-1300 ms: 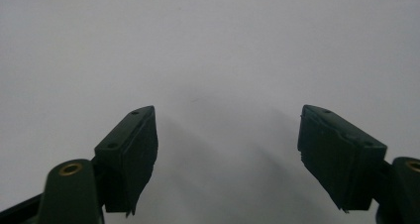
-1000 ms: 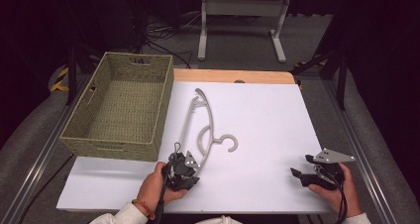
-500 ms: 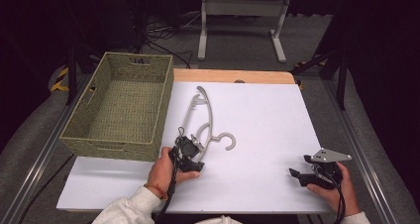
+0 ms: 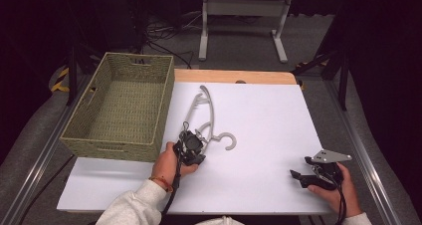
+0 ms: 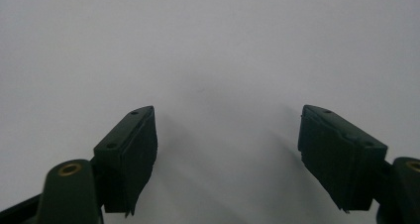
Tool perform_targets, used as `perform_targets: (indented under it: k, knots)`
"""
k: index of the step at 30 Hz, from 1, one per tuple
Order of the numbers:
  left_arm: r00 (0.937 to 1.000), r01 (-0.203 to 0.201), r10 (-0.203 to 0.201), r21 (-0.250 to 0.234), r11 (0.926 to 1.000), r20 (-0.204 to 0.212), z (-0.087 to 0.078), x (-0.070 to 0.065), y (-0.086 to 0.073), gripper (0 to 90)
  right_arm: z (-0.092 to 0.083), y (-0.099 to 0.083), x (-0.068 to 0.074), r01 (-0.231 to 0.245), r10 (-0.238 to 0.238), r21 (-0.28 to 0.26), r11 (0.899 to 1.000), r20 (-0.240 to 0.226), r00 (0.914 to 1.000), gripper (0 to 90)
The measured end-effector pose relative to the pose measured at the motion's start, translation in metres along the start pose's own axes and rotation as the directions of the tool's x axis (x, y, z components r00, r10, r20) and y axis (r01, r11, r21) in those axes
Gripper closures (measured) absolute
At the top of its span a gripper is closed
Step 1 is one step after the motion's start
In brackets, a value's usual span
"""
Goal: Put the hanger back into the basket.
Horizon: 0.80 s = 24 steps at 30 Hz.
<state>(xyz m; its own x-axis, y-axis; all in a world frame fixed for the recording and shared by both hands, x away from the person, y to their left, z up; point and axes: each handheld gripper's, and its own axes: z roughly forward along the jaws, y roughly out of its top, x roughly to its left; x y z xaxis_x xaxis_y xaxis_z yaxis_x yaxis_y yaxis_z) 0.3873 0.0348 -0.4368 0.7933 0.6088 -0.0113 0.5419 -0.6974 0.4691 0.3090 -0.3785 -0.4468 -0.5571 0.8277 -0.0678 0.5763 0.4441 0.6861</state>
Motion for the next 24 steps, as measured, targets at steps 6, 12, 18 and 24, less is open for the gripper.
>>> perform_targets:
  k: [6, 12, 18, 24]
  knots:
    - [0.9966, -0.081, 0.081, 0.040, 0.9959, -0.011, -0.003, -0.005, 0.000, 81.4, 0.000, -0.002, -0.001, -0.004, 0.004, 0.009, 1.000, -0.002, 1.0000, 23.5]
    - [0.9888, -0.133, 0.134, 0.013, 0.9910, -0.066, -0.002, -0.011, -0.003, 81.4, -0.001, -0.001, -0.001, 0.000, 0.000, 0.007, 1.000, -0.002, 1.0000, 23.6]
    - [0.9664, -0.213, 0.204, -0.046, 0.9759, -0.157, -0.015, -0.017, 0.000, 81.6, 0.000, -0.001, -0.001, -0.001, 0.001, 0.005, 1.000, -0.001, 1.0000, 23.9]
    - [0.9789, -0.194, 0.192, -0.029, 0.9805, -0.069, -0.008, -0.011, 0.004, 81.3, -0.001, -0.001, -0.001, -0.002, 0.002, 0.001, 1.000, 0.002, 1.0000, 24.0]
